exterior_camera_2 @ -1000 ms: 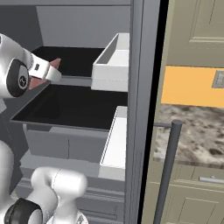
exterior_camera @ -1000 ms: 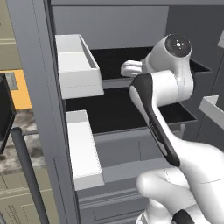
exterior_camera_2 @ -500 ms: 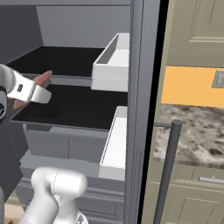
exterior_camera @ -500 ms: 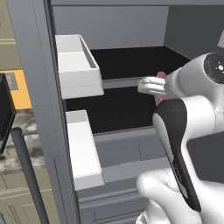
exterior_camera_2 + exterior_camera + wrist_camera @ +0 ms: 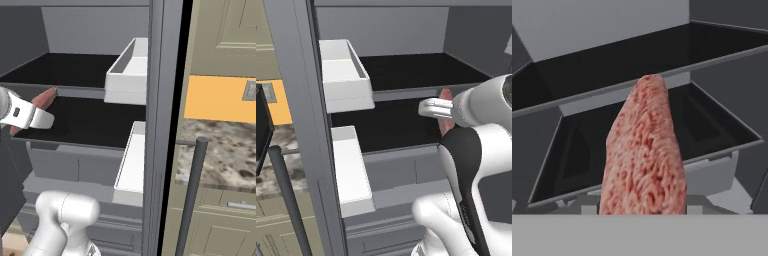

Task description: Gather the carrot and squash from the fridge and place them on a tray on the dining counter. Then gather the steak and fish from the fridge and place them on the other tray.

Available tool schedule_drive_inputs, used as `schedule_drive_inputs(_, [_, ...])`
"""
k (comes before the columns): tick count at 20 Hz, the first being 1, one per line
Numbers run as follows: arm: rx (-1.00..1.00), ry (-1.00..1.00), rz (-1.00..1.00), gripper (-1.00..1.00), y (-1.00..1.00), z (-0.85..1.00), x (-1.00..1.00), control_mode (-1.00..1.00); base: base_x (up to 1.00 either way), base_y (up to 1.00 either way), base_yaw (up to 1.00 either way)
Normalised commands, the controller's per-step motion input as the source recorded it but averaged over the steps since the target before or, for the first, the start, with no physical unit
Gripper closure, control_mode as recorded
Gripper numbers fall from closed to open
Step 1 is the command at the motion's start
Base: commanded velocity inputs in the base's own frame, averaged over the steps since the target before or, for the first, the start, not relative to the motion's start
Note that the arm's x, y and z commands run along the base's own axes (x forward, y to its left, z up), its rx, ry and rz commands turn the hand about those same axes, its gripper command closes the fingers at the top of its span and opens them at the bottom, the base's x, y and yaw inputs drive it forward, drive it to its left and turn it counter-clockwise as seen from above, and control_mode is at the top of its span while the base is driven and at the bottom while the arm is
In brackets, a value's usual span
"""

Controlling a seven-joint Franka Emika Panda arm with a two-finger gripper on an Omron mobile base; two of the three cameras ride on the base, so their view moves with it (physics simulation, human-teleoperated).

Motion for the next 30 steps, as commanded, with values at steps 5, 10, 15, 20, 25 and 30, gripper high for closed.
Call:
schedule_drive_inputs(5, [0.00, 0.00, 0.00, 1.00, 0.00, -0.01, -0.11, 1.00, -0.71, 0.00, -0.06])
schedule_drive_inputs(10, [0.00, 0.00, 0.00, 1.00, 0.00, 0.00, 0.00, 1.00, -0.99, 0.00, -0.11])
schedule_drive_inputs(15, [0.00, 0.00, 0.00, 1.00, 0.00, 0.00, 0.00, 1.00, -0.99, 0.00, -0.10])
schedule_drive_inputs(20, [0.00, 0.00, 0.00, 1.00, 0.00, 0.00, 0.00, 1.00, -1.00, 0.03, -0.11])
schedule_drive_inputs(25, [0.00, 0.00, 0.00, 1.00, 0.00, 0.00, 0.00, 1.00, -1.00, 0.00, -0.14])
schedule_drive_inputs(30, [0.00, 0.00, 0.00, 1.00, 0.00, 0.00, 0.00, 1.00, -1.00, 0.00, -0.13])
